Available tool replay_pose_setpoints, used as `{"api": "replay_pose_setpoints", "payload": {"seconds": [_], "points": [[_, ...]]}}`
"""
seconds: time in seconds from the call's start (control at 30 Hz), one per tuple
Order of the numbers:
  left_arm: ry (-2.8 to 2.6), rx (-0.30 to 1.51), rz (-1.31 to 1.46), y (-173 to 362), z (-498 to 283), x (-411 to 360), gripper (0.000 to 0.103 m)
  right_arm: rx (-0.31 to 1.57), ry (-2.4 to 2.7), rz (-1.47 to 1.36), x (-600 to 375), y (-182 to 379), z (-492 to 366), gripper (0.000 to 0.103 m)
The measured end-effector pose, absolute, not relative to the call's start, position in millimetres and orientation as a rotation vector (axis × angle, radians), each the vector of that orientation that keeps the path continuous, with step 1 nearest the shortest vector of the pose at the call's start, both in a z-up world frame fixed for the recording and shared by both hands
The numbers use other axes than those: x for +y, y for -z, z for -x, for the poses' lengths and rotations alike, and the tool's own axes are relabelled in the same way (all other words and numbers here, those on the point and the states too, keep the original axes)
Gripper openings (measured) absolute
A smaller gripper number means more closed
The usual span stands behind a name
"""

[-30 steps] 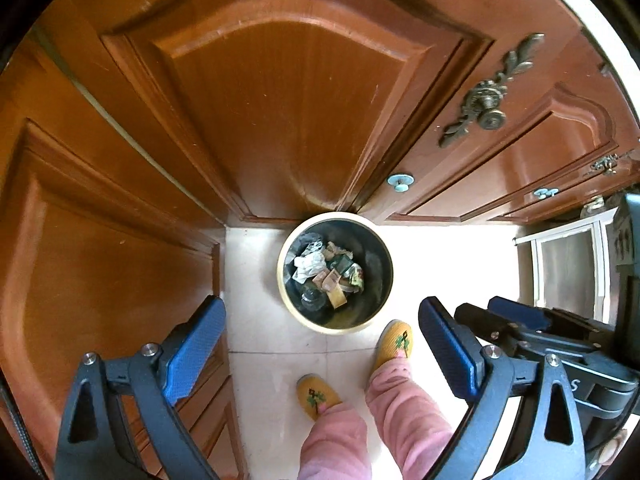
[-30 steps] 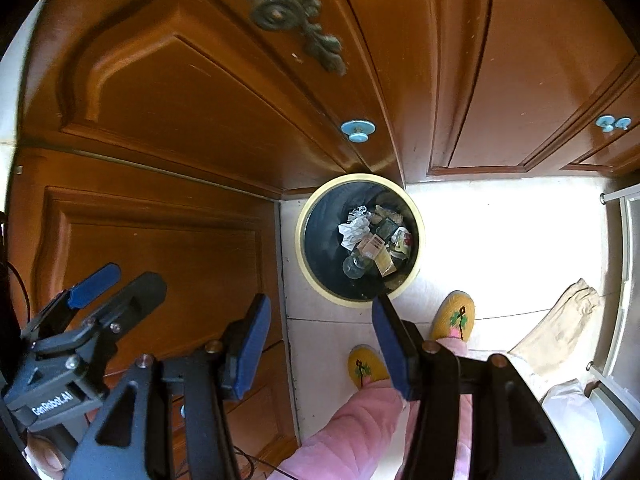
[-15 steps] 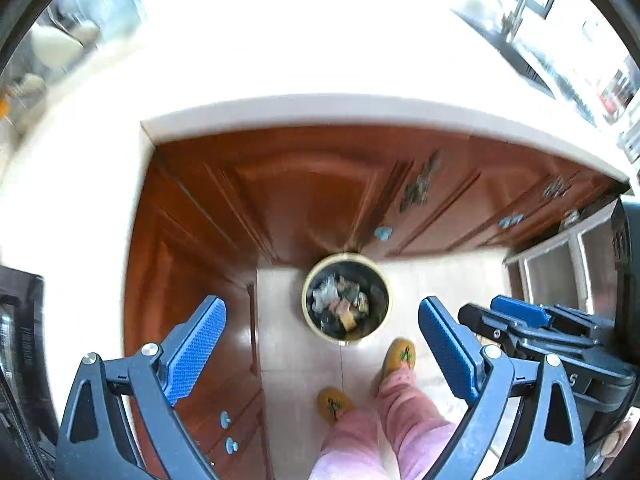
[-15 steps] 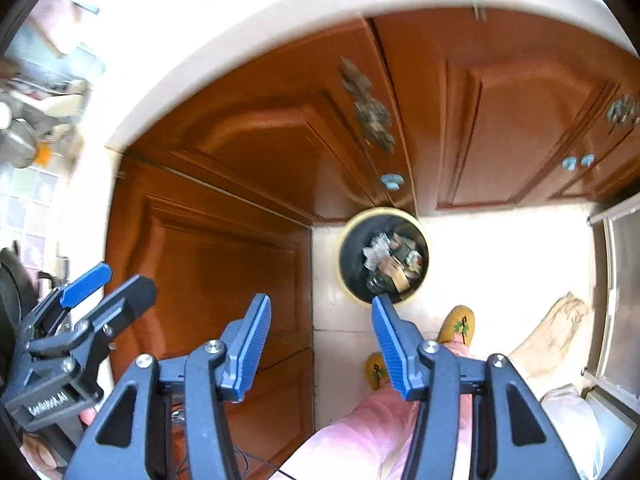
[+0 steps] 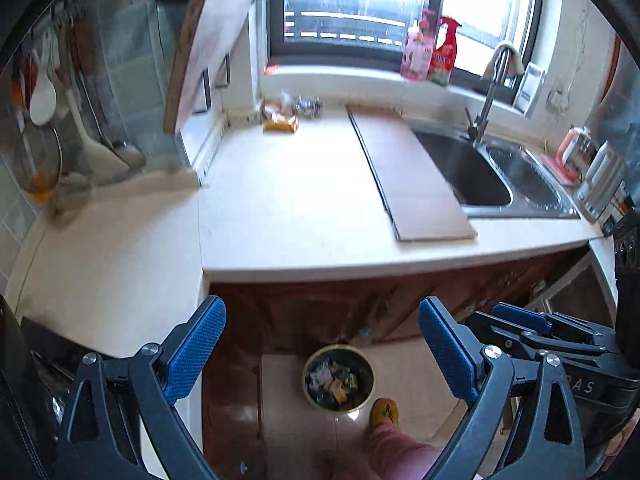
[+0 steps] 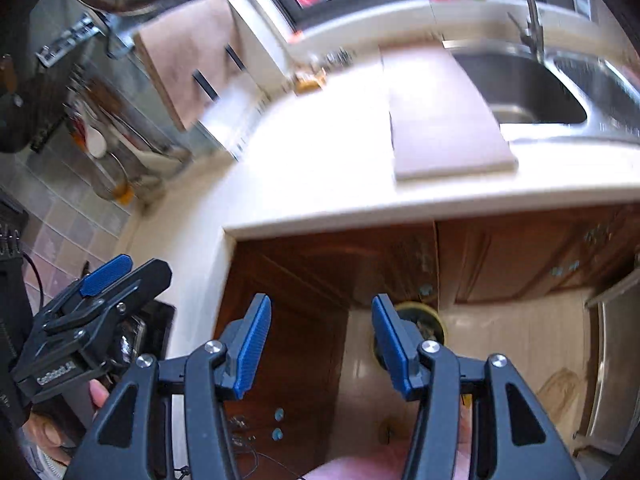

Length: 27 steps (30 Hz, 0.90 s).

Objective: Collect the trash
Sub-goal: 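Raise both open tools back up over the counter trash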

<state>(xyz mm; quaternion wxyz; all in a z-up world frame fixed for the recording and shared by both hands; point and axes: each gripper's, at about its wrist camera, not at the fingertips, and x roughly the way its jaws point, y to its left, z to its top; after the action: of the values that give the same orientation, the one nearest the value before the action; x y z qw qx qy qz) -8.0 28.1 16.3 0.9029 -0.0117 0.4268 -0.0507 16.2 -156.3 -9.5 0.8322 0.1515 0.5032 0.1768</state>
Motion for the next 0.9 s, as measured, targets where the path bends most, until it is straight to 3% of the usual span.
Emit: {"api": "replay_pose_setpoints", "payload": {"seconds": [0.13, 0.27, 0.5, 0.6, 0.9], "points": [[0.092, 0.824, -0.01, -52.0, -9.3, 24.9, 0.096, 1.003, -0.393, -0.31, -159.4, -33.3, -37.6, 0.054], [0.091, 0.787, -0.043, -82.4, -38.1, 16.8, 0.096, 0.941, -0.398, -0.289, -165.4, -72.0, -71.2, 0.062], [0.046, 0.726, -0.123, -120.4, -119.4, -2.9, 0.096, 0.884, -0.432, -0.256, -182.4, -117.3, -155.7, 0.067], [0.03, 0.749, -0.108, -123.3, -167.5, -9.0, 0.096, 0.878, -0.456, -0.236, -187.5, -124.5, -201.6, 0.072], [0.001, 0.89, 0.033, -91.4, -326.2, -2.6, 0.096, 0.998, -0.516, -0.225, -196.6, -97.3, -364.7, 0.073]]}}
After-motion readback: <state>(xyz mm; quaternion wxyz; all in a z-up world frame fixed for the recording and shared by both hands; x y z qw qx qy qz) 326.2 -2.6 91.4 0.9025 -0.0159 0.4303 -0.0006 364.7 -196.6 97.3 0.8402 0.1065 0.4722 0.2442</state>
